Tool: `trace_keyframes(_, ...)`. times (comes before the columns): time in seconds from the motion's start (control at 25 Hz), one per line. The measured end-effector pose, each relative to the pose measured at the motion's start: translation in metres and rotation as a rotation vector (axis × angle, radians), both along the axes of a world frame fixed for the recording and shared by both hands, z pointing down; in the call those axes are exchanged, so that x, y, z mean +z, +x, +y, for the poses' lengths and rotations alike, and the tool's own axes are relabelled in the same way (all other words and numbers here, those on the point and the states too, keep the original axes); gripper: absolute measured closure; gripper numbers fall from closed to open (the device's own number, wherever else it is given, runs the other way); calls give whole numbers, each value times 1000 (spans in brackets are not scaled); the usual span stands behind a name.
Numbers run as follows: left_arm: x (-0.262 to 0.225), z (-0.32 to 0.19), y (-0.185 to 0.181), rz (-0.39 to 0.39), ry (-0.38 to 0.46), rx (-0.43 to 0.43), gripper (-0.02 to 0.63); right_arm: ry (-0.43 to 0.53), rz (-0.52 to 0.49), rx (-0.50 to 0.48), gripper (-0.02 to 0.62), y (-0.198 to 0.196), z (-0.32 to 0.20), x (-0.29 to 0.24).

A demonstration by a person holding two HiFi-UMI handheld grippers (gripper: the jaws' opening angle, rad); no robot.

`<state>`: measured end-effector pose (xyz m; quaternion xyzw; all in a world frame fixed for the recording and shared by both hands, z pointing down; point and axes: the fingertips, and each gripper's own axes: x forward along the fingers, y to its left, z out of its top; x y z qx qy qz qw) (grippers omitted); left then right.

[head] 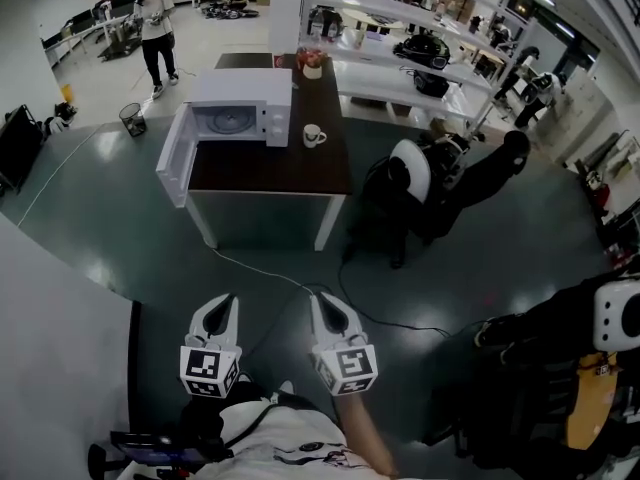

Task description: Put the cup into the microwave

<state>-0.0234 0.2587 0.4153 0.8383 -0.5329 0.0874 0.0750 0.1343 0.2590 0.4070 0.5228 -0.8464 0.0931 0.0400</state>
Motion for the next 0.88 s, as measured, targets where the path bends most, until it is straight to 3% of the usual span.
trace_keyframes(0.28,6,-37,-12,6,-20,9,607,-2,-2,-18,594,-18,-32,3)
trace_keyframes(0.6,-1,-118,-12,32,-6,104,607,20,29,-2,594,-43,-93,-8)
trace_keyframes(0.88,5,-168,-31,47,-61,137,607,-13,43,32,594,-61,-140,-8)
